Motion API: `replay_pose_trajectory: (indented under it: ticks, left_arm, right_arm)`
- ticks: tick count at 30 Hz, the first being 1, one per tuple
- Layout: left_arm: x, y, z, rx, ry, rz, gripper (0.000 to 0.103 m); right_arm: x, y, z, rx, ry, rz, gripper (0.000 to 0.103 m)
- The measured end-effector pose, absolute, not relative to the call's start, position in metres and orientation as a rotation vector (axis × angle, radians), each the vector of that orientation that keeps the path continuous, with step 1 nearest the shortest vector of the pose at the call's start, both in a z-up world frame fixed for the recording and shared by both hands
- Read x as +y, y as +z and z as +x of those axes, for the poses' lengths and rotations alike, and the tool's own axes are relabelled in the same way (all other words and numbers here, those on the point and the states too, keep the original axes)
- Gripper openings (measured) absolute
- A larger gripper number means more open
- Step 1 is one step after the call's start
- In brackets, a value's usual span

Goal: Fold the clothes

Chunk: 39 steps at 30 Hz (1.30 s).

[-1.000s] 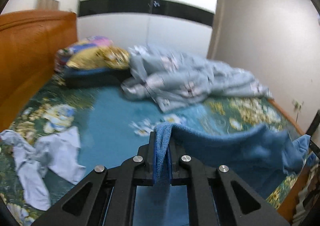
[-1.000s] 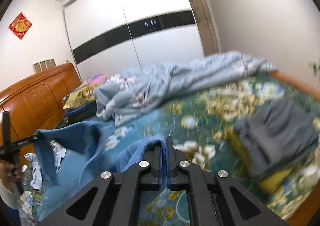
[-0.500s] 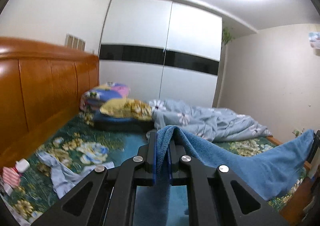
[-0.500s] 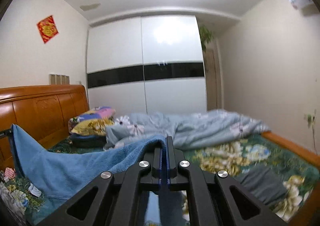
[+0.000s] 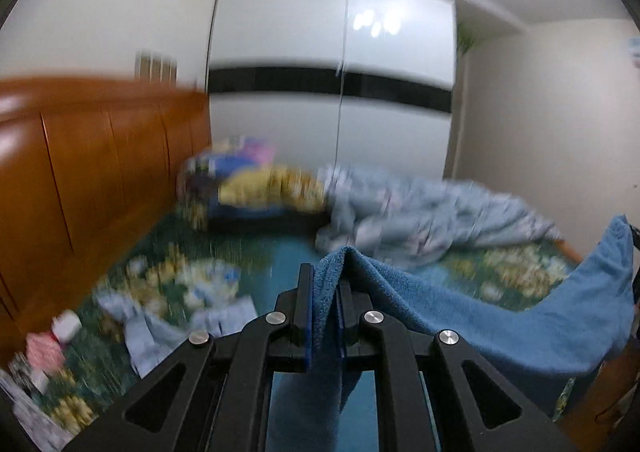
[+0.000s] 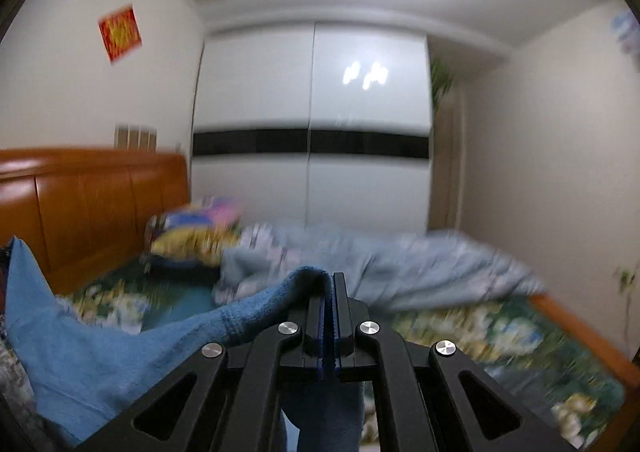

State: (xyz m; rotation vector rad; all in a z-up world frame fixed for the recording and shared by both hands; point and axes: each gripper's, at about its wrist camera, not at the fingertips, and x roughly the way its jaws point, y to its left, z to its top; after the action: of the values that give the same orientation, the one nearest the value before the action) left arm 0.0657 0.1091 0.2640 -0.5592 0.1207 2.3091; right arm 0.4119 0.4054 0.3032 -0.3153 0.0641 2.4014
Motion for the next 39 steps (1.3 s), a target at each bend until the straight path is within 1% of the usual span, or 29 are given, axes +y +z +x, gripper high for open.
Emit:
replay_pose_trajectory:
  ticks: [2, 8, 12, 15, 18, 25, 31, 33, 35, 37, 39]
  left_arm:
    - [0.138, 0.227, 0.028, 0.145, 2.318, -0.710, 0.010]
    - [0.187, 0.136, -0.043, 0.122, 2.304, -1.007, 0.009]
    - [0.215, 0.096, -0.080, 0.153, 2.319, -1.120, 0.009]
    - [0.239, 0.075, -0.097, 0.215, 2.322, -1.147, 0.009]
    - [0.261, 0.054, -0.113, 0.278, 2.322, -1.178, 0.009]
    - [0.293, 0.005, -0.142, 0.302, 2.302, -1.292, 0.009]
    - [0.300, -0.013, -0.143, 0.343, 2.276, -1.331, 0.010]
    - [0.297, -0.011, -0.139, 0.347, 2.269, -1.314, 0.010]
    - [0.291, -0.006, -0.133, 0.351, 2.254, -1.316, 0.015]
    - [0.283, -0.001, -0.126, 0.351, 2.233, -1.324, 0.038]
    - [0.272, 0.006, -0.118, 0.354, 2.221, -1.312, 0.046]
  right_arm:
    - [0.431, 0.272, 0.375, 0.135, 2.396, -0.440, 0.003]
    - [0.505, 0.156, 0.280, 0.316, 2.320, -0.756, 0.003]
    - [0.545, 0.103, 0.249, 0.390, 2.288, -0.864, 0.003]
    - [0.576, 0.071, 0.226, 0.461, 2.252, -0.917, 0.003]
    - [0.599, 0.043, 0.206, 0.514, 2.217, -0.985, 0.003]
    - [0.636, -0.015, 0.182, 0.611, 2.159, -1.096, 0.003]
    - [0.642, -0.038, 0.177, 0.614, 2.136, -1.151, 0.003]
    - [0.641, -0.038, 0.176, 0.611, 2.131, -1.157, 0.005]
    - [0.639, -0.036, 0.176, 0.598, 2.129, -1.161, 0.006]
    - [0.636, -0.030, 0.178, 0.578, 2.129, -1.158, 0.006]
    - [0.632, -0.023, 0.183, 0.559, 2.128, -1.152, 0.012]
